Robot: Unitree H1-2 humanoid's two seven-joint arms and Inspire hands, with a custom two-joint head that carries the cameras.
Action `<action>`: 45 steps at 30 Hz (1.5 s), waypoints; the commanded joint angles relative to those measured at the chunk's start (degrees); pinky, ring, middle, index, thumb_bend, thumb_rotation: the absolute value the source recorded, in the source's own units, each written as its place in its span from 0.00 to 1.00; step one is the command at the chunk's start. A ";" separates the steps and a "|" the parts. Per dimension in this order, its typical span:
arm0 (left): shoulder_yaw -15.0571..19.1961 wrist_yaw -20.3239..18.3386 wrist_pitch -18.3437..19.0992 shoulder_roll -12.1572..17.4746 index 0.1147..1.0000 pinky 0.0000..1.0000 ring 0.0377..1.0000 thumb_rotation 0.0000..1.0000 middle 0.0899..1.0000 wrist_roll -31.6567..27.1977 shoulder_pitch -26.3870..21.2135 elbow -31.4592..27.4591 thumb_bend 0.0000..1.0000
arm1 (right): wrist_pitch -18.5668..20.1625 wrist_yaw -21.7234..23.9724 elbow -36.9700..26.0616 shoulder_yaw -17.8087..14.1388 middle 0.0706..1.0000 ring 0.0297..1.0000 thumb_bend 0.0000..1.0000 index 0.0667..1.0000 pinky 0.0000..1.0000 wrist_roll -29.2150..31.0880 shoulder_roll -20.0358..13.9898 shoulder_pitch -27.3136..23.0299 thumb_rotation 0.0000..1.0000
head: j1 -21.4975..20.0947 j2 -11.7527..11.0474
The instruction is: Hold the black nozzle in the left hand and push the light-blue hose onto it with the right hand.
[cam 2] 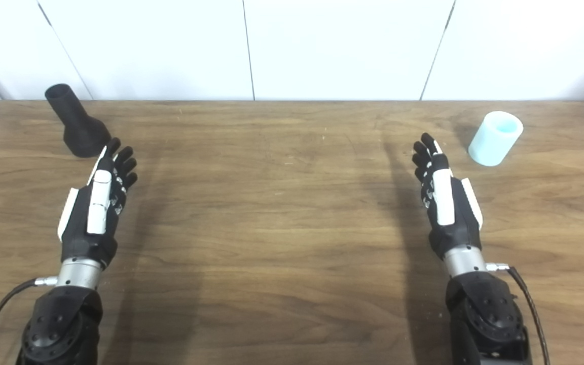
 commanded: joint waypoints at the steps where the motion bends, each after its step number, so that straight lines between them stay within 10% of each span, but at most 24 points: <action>1: -0.04 0.23 -0.73 0.45 0.93 0.96 0.95 0.97 0.94 0.22 -1.59 -1.31 0.44 | -1.36 0.21 -1.75 -0.38 0.96 0.98 0.53 0.98 1.00 0.62 -0.25 -1.74 1.00 | 0.03 0.05; 24: -0.20 0.28 -1.08 0.33 0.93 0.96 0.95 0.97 0.94 0.49 -1.38 -1.51 0.44 | -1.32 0.16 -1.80 -0.23 0.96 0.98 0.53 0.98 1.00 0.02 -0.50 -1.60 1.00 | 0.88 -0.53; 45: -4.01 3.14 -4.56 -4.18 0.90 0.95 0.93 0.86 0.92 5.72 -0.63 2.05 0.44 | -8.38 4.71 7.36 -4.20 0.95 0.97 0.61 0.97 0.99 5.29 -4.22 -0.91 1.00 | 17.86 -10.67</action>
